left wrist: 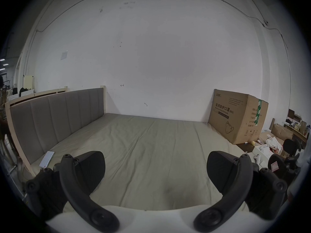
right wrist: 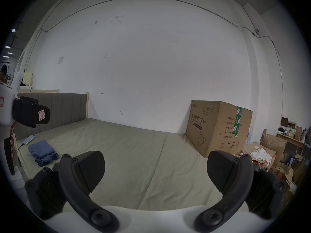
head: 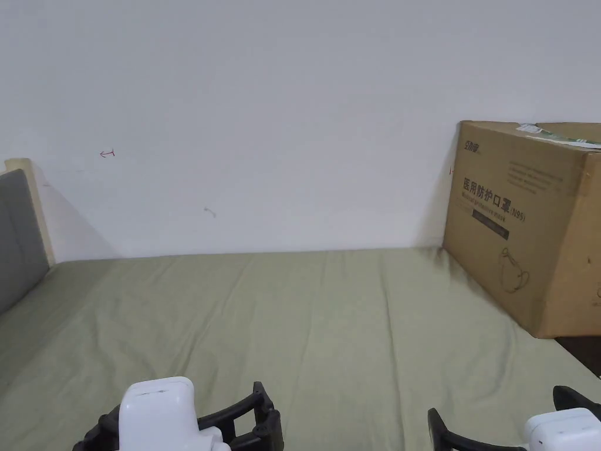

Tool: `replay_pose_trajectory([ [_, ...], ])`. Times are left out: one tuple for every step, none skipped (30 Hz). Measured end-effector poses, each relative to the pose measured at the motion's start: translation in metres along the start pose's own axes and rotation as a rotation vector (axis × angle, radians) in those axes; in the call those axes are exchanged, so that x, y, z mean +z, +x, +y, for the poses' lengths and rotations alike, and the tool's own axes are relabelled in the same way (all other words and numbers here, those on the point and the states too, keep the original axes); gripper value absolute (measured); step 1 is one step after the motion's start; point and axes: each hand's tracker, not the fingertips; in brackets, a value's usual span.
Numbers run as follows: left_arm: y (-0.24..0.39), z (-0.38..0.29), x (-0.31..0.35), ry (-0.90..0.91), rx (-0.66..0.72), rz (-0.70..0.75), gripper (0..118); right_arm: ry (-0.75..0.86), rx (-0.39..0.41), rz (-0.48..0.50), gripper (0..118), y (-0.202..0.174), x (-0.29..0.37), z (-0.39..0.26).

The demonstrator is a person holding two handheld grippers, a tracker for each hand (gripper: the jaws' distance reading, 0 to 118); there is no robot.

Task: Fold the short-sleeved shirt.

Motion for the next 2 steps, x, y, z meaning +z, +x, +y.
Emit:
replay_pose_trajectory([
  [0.0004, -0.0002, 0.0001, -0.006, 0.004, -0.005, 118, 0.002, -0.003, -0.003, 118, 0.0009, 0.0019, 0.0006],
  [0.0009, -0.0005, 0.0002, -0.012, 0.008, -0.007, 118, 0.002, -0.005, -0.005, 118, 0.0021, 0.0030, 0.0007],
])
